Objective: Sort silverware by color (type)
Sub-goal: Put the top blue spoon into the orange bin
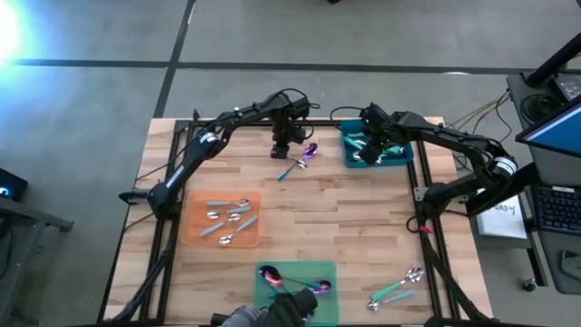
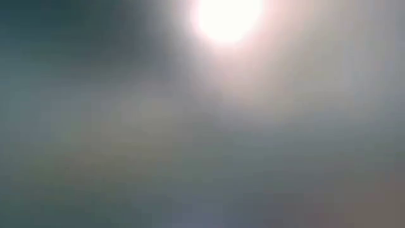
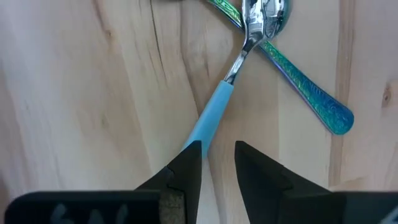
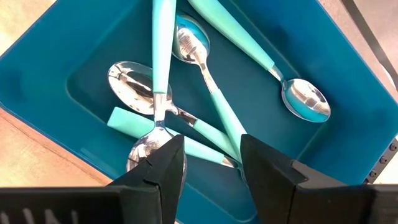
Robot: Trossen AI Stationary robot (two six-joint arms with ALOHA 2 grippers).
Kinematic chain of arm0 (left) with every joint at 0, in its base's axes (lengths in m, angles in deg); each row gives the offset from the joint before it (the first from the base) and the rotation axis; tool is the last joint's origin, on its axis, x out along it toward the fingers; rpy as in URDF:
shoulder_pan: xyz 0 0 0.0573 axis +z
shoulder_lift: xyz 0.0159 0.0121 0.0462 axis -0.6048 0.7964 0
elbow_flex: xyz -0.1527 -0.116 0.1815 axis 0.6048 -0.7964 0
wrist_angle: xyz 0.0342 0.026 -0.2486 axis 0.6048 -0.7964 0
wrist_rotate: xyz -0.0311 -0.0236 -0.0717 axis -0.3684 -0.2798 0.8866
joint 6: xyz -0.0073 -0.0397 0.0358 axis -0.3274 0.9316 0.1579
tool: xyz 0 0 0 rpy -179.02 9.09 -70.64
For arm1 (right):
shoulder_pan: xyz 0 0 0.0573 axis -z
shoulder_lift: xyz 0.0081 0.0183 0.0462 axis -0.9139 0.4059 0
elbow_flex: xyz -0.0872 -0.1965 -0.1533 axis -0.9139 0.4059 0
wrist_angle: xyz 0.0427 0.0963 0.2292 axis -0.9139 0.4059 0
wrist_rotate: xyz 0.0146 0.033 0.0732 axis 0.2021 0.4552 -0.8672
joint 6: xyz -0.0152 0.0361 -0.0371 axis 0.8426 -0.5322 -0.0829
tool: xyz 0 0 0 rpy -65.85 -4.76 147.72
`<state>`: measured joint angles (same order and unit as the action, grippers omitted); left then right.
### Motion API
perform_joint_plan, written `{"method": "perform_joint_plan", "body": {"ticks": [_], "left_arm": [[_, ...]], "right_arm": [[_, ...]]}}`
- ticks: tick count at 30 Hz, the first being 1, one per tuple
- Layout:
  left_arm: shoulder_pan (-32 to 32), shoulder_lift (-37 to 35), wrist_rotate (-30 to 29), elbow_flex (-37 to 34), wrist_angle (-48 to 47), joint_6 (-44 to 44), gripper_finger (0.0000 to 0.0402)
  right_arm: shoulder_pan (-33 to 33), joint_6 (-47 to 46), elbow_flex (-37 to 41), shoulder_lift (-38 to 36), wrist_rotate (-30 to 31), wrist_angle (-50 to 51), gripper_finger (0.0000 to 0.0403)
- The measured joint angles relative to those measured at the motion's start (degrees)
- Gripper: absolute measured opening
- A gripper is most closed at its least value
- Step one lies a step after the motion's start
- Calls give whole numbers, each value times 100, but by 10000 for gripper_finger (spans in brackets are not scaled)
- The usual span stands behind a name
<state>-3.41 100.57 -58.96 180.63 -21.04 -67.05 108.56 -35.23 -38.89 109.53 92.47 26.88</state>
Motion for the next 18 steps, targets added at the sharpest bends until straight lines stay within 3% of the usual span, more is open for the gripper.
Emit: {"method": "perform_joint_plan", "body": {"ticks": [10,18], "left_arm": [[-7,-50,631,340,-133,2,80],[-22,-68,649,340,-253,2,80]], "right_arm": [[0,102,0,0,0,-13,148],[0,87,0,0,0,-106,148]]}}
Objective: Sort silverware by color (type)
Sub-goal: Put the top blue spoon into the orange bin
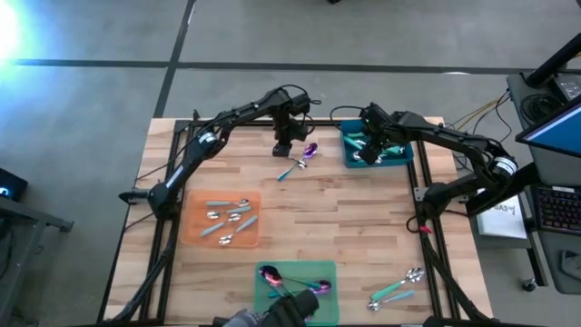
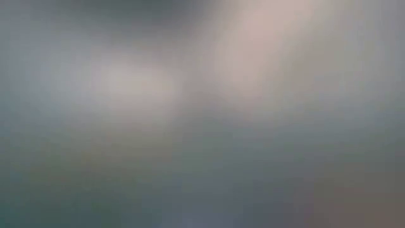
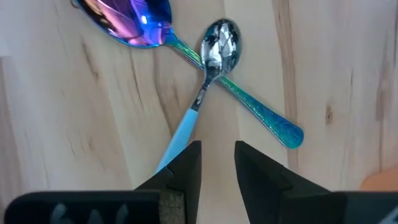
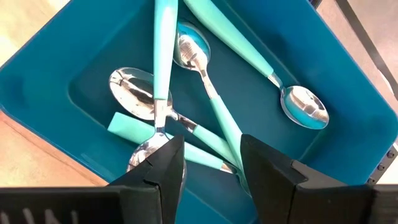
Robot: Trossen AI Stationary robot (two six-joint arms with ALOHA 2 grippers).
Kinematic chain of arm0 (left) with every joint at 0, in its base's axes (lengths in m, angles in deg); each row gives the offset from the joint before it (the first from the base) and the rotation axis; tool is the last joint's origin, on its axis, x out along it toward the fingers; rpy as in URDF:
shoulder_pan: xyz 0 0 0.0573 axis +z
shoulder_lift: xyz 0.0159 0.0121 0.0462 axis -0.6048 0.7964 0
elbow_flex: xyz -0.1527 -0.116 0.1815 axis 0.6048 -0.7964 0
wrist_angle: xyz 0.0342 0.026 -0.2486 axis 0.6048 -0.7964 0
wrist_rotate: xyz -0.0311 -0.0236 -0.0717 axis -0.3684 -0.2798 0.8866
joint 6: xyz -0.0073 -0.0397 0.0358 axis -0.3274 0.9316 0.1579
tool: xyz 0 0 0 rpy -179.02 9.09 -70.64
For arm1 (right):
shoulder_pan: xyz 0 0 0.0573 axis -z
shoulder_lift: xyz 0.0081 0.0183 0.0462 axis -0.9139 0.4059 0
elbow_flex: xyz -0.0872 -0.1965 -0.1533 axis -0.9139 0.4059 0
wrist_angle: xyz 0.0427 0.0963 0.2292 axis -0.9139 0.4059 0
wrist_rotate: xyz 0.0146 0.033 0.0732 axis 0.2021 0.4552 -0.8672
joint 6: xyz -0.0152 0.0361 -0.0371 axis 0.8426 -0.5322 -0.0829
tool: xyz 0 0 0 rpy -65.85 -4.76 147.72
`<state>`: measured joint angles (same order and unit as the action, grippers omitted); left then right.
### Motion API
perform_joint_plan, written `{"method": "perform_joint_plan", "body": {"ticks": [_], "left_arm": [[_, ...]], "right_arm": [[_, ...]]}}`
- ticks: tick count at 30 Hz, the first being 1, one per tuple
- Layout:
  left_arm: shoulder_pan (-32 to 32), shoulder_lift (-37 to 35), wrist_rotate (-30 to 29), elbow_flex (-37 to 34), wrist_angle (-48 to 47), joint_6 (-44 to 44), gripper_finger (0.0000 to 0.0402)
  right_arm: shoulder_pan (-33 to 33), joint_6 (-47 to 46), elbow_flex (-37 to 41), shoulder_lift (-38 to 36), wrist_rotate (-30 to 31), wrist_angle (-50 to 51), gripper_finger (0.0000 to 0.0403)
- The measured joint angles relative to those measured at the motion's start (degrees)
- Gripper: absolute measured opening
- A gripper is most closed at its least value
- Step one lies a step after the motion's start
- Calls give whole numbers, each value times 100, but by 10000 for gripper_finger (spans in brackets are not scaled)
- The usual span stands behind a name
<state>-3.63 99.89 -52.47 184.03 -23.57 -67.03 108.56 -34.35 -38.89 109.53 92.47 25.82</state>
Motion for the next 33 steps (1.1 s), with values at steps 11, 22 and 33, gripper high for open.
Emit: {"method": "perform_joint_plan", "body": {"ticks": [11,22,33], "left_arm": [[-211,-85,-20,0,-94,94,80],[-268,-120,-52,-15,-98,301,80],[-296,-905,-83,-1362,1221,-15,80]], "right_arm": [[0,0,0,0,0,-18,148],[2,-55,0,0,0,-32,148],[1,-48,0,0,0,-50,148]]}}
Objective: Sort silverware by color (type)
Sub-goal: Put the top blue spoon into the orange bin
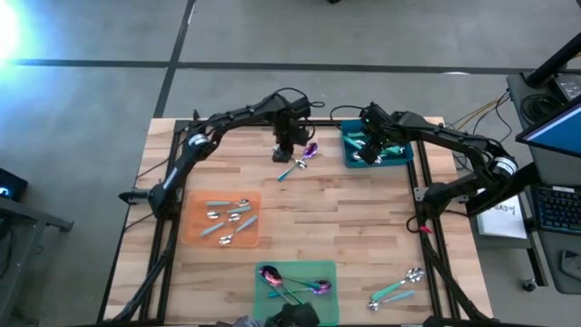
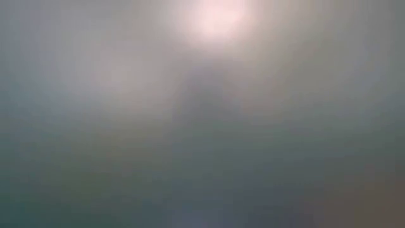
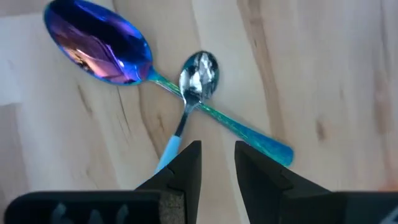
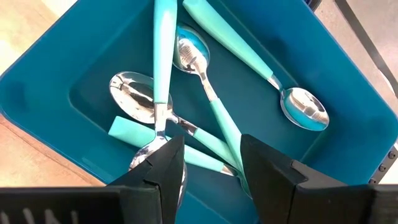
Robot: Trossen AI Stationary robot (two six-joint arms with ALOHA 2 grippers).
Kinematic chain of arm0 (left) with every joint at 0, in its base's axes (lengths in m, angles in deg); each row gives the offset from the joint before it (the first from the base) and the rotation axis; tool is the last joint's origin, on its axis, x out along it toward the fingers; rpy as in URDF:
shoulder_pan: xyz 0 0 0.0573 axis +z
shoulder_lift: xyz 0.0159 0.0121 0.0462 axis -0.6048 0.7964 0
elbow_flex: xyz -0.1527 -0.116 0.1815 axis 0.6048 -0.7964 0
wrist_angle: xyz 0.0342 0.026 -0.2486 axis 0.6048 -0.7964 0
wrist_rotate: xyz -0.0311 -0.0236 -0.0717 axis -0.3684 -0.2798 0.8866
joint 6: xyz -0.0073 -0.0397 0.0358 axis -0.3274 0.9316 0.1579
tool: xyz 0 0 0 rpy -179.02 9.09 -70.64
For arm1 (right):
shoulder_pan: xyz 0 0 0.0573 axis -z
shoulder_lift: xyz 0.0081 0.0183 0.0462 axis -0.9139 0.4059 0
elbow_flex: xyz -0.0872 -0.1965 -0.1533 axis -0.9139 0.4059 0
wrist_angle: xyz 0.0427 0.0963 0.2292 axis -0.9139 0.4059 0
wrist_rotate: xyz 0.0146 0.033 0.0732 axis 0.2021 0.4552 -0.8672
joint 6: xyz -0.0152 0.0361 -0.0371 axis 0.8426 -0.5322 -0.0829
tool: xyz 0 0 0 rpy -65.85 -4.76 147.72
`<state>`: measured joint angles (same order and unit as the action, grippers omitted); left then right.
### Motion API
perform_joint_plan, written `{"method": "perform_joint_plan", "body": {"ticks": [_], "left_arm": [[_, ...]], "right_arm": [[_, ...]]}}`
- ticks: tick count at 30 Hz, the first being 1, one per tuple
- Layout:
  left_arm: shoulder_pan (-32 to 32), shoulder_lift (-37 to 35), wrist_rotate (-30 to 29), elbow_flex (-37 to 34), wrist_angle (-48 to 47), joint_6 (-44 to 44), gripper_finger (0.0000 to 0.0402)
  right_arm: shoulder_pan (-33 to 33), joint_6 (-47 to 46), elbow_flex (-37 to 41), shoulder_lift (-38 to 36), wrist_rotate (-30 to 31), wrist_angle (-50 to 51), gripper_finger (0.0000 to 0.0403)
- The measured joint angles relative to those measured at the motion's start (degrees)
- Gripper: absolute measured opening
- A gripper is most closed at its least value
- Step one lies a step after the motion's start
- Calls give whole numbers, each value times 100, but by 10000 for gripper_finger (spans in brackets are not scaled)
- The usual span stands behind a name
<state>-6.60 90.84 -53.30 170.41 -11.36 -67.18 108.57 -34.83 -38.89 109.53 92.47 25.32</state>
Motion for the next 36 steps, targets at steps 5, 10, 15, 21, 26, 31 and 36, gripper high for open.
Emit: {"method": "perform_joint_plan", "body": {"ticks": [5,10,15,21,26,31,36], "left_arm": [[-23,-700,-646,-1362,1432,-201,80],[-4,-1162,-860,-2320,2568,-311,80],[78,-1230,-866,-2478,2652,-280,80],[88,-1203,-873,-2391,2484,-91,81],[59,-1265,-868,-2375,2227,-72,100],[56,-1263,-970,-2380,2005,-90,128],[54,-1261,-915,-2380,1941,-106,146]], "right_arm": [[1,0,0,0,0,-20,148],[1,2,0,0,0,-61,148],[1,2,0,0,-1,-108,148],[1,2,0,0,-2,-109,148],[1,2,0,0,0,-109,148],[1,2,0,0,-1,-111,148],[1,2,0,0,0,-111,148]]}}
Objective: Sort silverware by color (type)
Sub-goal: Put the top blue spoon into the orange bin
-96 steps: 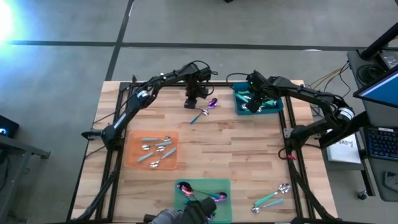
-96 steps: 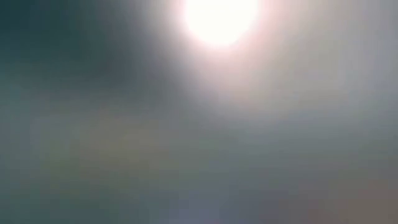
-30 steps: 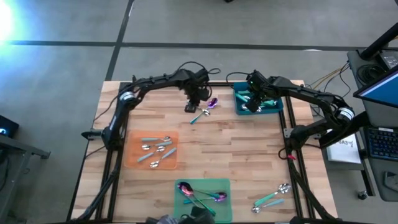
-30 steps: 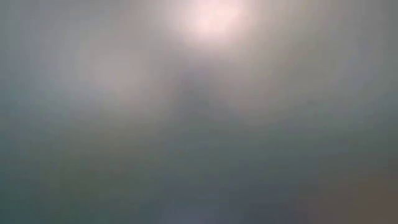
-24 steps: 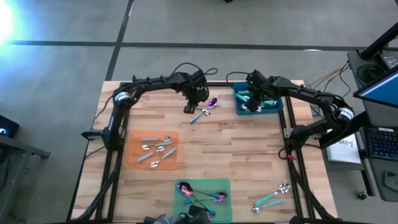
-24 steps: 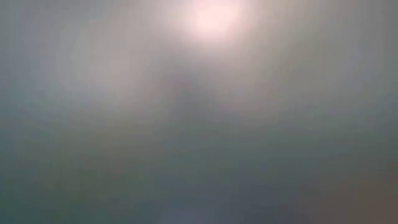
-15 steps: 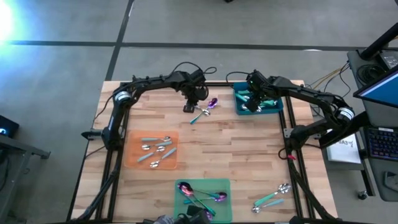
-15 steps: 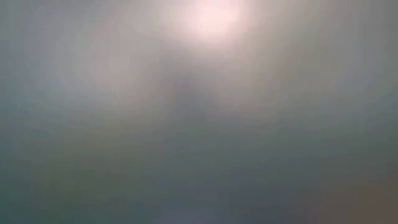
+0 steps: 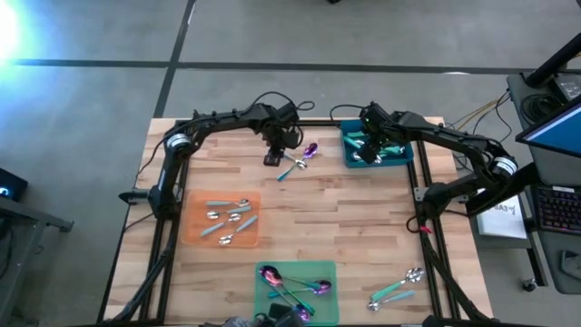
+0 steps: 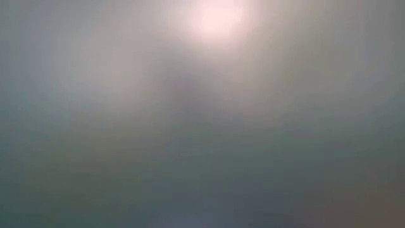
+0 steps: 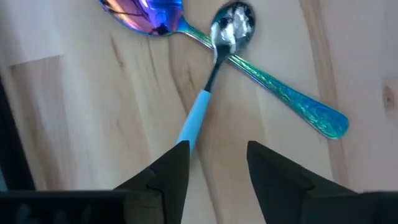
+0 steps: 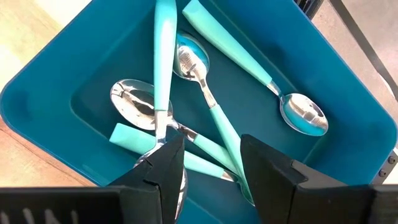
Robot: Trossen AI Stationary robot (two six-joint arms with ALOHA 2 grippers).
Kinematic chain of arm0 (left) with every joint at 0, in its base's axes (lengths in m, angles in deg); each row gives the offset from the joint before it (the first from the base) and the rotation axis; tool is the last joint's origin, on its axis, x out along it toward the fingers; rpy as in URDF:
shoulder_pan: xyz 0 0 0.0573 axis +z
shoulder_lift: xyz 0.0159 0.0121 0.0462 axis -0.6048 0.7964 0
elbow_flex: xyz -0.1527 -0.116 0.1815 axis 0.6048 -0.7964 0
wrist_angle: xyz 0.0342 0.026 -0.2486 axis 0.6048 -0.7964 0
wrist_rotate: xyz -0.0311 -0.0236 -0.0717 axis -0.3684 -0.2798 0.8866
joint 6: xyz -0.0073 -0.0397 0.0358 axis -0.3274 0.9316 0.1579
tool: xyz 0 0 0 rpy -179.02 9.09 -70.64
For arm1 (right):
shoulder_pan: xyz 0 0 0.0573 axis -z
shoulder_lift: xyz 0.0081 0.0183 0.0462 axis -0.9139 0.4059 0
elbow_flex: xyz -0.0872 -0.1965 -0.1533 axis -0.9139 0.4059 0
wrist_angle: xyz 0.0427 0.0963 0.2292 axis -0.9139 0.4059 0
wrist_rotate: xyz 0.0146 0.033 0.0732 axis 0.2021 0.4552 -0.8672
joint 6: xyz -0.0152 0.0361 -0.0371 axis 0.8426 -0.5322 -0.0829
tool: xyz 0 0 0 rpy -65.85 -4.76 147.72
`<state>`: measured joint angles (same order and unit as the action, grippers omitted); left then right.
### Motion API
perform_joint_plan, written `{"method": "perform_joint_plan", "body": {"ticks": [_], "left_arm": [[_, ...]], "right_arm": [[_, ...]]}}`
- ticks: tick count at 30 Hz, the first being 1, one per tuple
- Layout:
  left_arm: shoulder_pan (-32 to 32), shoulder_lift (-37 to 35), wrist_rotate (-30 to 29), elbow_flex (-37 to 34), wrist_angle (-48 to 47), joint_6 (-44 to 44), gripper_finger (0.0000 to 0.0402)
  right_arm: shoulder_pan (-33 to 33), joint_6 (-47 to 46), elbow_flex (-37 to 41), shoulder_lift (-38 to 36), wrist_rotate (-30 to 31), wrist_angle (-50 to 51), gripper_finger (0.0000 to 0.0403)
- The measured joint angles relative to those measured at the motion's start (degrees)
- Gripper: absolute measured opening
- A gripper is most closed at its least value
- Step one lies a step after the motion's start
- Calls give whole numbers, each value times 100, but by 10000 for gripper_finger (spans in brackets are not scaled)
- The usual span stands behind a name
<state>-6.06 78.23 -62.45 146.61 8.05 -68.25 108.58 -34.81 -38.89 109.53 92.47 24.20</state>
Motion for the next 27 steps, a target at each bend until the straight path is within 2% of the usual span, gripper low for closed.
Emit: {"method": "perform_joint_plan", "body": {"ticks": [16,22,27], "left_arm": [[-36,-32,255,63,-320,145,149],[-312,-120,385,63,-425,62,149],[-328,-109,272,61,-334,228,149]], "right_arm": [[0,0,0,0,0,-37,148],[0,0,0,0,-1,-39,148],[0,0,0,0,0,-39,148]]}}
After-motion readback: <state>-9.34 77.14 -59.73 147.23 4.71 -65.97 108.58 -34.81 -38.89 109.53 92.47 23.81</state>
